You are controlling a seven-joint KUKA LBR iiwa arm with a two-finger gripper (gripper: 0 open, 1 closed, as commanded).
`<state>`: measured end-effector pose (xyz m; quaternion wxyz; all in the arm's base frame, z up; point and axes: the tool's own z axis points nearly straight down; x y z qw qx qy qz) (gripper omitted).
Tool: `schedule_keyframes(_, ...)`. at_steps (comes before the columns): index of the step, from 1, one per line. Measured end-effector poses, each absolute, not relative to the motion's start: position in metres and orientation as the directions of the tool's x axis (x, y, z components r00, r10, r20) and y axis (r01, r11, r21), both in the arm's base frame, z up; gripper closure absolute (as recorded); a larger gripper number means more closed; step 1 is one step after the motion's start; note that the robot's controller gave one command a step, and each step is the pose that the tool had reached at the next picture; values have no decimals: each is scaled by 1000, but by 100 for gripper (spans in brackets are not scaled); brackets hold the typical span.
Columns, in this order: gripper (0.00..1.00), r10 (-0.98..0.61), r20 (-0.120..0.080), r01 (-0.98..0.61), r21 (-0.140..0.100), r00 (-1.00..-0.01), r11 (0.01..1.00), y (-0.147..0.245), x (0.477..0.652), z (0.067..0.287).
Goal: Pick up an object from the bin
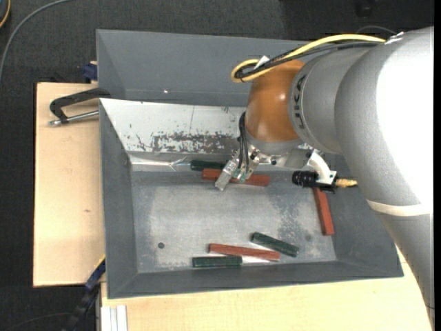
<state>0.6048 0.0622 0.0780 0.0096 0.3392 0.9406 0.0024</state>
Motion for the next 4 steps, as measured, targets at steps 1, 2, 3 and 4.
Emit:
schedule_keyframes(1, 100, 602, -1, 602, -1, -799, 799, 20, 573, 80)
schedule_keyframes(2, 0, 600, 0, 600, 1, -800, 800, 23, 574, 79)
schedule_keyframes(3, 100, 600, 0, 600, 1, -800, 800, 23, 574, 79)
schedule_keyframes(4, 100, 600, -5, 600, 4, -800, 800, -3, 589, 228)
